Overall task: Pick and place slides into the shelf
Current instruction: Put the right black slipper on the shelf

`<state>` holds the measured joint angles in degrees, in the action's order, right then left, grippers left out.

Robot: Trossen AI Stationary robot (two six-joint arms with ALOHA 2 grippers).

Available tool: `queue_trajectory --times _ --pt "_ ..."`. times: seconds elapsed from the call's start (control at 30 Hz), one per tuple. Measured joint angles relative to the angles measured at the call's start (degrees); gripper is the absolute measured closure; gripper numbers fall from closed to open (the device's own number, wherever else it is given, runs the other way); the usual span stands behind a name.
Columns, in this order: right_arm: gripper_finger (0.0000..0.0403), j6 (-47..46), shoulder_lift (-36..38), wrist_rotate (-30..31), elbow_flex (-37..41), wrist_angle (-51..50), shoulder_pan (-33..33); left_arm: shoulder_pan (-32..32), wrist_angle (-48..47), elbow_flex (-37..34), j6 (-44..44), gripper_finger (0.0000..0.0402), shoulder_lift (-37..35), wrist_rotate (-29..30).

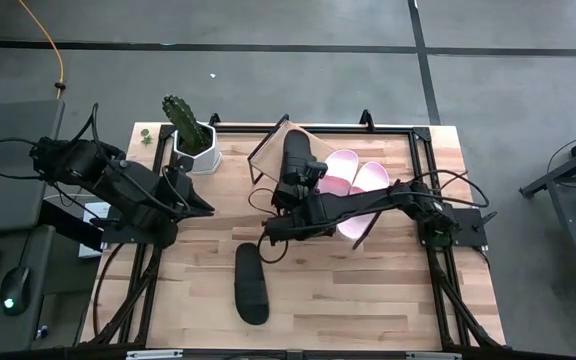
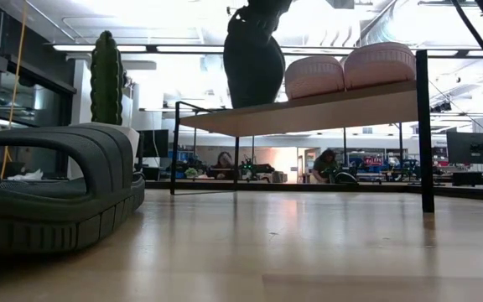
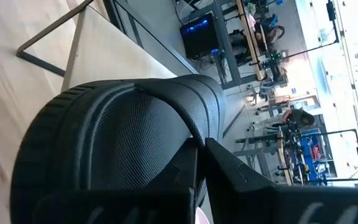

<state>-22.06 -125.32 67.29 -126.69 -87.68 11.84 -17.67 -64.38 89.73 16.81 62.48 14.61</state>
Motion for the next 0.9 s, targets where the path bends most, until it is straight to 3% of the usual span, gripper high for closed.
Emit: queue_trajectory --times 0.57,0.9 --pt "0.0403 -3.3 0.0 -2.4 0.0 -2.4 -4.7 0.0 -0.1 0.0 0.0 0.0371 0.0 0.0" --pt "0.0403 0.5 0.0 -4.4 0.0 -2.3 -6.9 0.0 -1.4 0.0 0.0 0.0371 0.0 0.0"
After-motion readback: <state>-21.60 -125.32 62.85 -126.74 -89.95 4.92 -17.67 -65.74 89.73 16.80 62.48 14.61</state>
